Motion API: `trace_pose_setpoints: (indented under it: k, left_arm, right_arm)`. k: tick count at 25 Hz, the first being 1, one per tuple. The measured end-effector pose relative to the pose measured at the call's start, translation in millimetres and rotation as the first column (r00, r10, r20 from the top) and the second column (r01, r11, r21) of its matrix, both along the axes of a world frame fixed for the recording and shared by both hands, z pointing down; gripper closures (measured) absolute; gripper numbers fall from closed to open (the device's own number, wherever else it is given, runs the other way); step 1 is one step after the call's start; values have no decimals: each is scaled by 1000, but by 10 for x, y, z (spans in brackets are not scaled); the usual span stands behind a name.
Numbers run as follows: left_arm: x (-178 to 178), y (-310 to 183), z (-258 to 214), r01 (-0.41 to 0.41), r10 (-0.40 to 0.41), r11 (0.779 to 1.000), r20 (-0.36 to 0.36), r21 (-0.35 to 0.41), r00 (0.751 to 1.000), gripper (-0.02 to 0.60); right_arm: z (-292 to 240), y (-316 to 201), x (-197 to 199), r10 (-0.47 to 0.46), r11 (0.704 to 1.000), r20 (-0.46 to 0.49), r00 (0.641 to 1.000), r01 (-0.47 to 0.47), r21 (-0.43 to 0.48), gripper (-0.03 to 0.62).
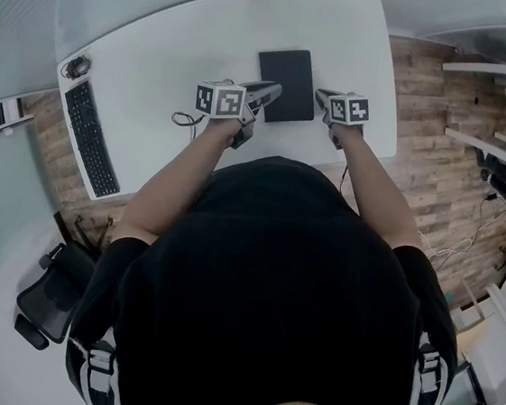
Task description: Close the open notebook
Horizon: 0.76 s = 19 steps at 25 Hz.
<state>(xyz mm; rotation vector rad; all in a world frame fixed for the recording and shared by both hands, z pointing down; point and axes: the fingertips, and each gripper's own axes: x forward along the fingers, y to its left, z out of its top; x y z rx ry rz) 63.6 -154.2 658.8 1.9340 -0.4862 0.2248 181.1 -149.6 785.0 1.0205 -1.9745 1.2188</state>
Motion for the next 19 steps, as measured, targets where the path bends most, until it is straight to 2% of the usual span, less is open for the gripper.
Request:
trace_pose_setpoints:
  k: [5, 10, 15, 19]
  left_arm:
    - [-167, 130, -95, 16, -16, 1000, 8, 13, 1000, 546]
    - [-283, 96, -212, 45, -46, 997, 15, 56, 999, 551]
    - [-346, 56, -357, 72, -77, 989, 33, 126, 997, 555]
    - [-513, 220, -629, 101, -110, 980, 44, 171, 993, 557]
  right_arm:
    - [-342, 63, 48, 5, 998, 4, 1000, -5, 68, 557]
    - [-658, -13, 179, 52, 987, 30, 998, -56, 154, 557]
    - [-923, -121, 261, 83, 967, 69, 994, -97, 237, 557]
    - [-1398, 36, 145, 78, 945, 108, 991, -108, 309, 557]
